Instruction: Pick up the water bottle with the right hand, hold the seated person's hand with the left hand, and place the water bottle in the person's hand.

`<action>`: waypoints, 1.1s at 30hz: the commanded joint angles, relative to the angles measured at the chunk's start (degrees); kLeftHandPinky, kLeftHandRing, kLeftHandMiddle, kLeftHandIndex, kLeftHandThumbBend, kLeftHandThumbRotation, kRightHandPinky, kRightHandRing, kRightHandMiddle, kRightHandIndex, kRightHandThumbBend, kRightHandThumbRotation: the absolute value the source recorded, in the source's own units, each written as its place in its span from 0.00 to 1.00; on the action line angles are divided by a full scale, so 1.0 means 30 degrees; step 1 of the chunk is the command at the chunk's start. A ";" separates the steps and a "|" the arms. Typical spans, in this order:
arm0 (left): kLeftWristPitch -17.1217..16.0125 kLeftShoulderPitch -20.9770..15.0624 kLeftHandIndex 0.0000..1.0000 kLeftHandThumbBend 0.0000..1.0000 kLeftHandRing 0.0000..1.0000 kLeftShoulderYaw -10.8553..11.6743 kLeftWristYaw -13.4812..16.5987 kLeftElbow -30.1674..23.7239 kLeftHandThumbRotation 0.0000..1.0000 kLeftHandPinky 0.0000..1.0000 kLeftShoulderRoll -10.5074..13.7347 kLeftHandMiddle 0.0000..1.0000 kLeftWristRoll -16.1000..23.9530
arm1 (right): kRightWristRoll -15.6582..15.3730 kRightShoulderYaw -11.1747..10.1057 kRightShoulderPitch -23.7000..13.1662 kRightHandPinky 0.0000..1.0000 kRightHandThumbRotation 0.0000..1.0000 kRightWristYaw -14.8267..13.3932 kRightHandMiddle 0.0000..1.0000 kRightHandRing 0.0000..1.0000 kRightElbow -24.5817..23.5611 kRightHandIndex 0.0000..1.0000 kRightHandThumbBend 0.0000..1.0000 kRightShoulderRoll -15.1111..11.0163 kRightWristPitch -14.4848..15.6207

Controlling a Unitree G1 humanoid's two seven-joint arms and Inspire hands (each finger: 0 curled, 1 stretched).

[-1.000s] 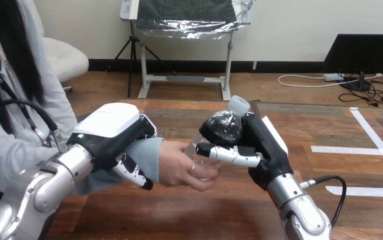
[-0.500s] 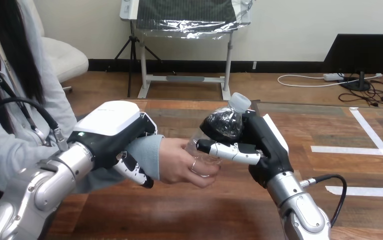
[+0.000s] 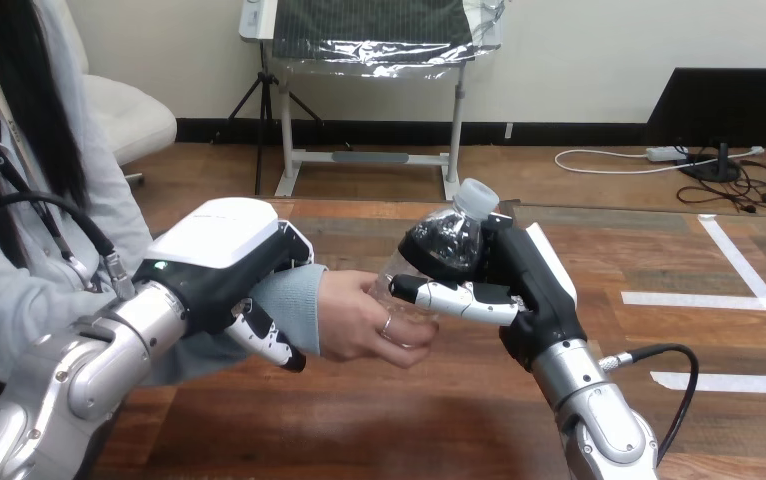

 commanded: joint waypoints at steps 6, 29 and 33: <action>0.0214 -0.1689 0.61 0.92 0.52 0.0621 0.0611 -0.2191 0.10 0.46 -0.0211 0.58 0.0047 | -0.1526 0.0947 -0.1120 0.55 0.08 -0.1264 0.65 0.61 -0.1300 0.66 0.78 0.0273 -0.0415; 0.0857 -0.0557 0.98 1.00 0.93 0.0776 0.0726 -0.2503 0.42 0.88 0.0201 0.96 0.0778 | -0.2718 0.1473 -0.1060 1.00 0.70 -0.2035 0.99 1.00 -0.1844 1.00 0.97 -0.0825 0.0466; 0.0789 -0.0411 0.99 1.00 0.96 0.0788 0.0874 -0.2430 0.45 0.90 0.0257 0.98 0.0715 | -0.2704 0.1475 -0.1070 1.00 0.73 -0.2049 1.00 1.00 -0.1842 1.00 0.99 -0.0908 0.0569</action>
